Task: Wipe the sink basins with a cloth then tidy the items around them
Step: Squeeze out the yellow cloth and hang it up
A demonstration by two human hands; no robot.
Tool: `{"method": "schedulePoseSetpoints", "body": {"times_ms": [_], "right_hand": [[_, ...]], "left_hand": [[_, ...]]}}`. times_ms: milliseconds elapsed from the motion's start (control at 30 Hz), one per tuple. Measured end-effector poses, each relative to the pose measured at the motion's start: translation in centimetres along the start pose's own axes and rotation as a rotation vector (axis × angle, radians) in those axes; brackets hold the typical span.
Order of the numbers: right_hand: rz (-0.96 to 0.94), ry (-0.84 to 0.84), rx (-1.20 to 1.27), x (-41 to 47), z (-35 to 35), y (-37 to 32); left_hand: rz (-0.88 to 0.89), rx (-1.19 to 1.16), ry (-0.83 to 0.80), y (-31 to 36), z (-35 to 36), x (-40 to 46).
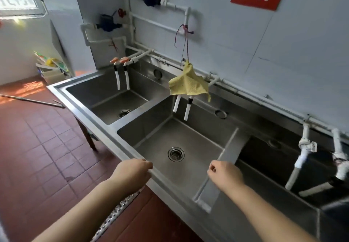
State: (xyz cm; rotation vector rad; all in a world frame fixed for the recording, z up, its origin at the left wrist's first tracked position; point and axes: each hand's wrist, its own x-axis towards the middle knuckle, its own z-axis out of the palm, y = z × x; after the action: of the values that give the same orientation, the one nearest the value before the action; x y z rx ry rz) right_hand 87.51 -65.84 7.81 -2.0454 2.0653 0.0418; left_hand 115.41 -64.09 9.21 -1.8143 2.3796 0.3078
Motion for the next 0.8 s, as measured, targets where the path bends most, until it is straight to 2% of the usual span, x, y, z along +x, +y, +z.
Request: {"method": "schedulePoseSetpoints", "body": {"times_ms": [267, 400, 500, 600, 700, 800], "right_hand": [[0.079, 0.129, 0.049, 7.2, -3.1, -5.2], [0.174, 0.204, 0.195, 12.4, -5.0, -5.5], [0.186, 0.366, 0.326, 16.7, -6.0, -5.3], [0.157, 0.587, 0.247, 20.8, -6.5, -5.1], [0.121, 0.66, 0.181, 25.0, -6.4, -4.4], [0.089, 0.712, 0.266, 28.1, -6.3, -4.0]], "left_hand": [[0.06, -0.038, -0.012, -6.3, -1.4, 6.3], [0.068, -0.053, -0.009, -8.6, -1.6, 10.6], [0.081, -0.033, -0.012, -9.7, -2.5, 14.3], [0.096, 0.011, 0.0, -10.1, -4.5, 18.3], [0.114, 0.018, 0.012, -10.3, -6.4, 22.3], [0.13, 0.005, 0.022, -10.4, -7.2, 25.5]]}}
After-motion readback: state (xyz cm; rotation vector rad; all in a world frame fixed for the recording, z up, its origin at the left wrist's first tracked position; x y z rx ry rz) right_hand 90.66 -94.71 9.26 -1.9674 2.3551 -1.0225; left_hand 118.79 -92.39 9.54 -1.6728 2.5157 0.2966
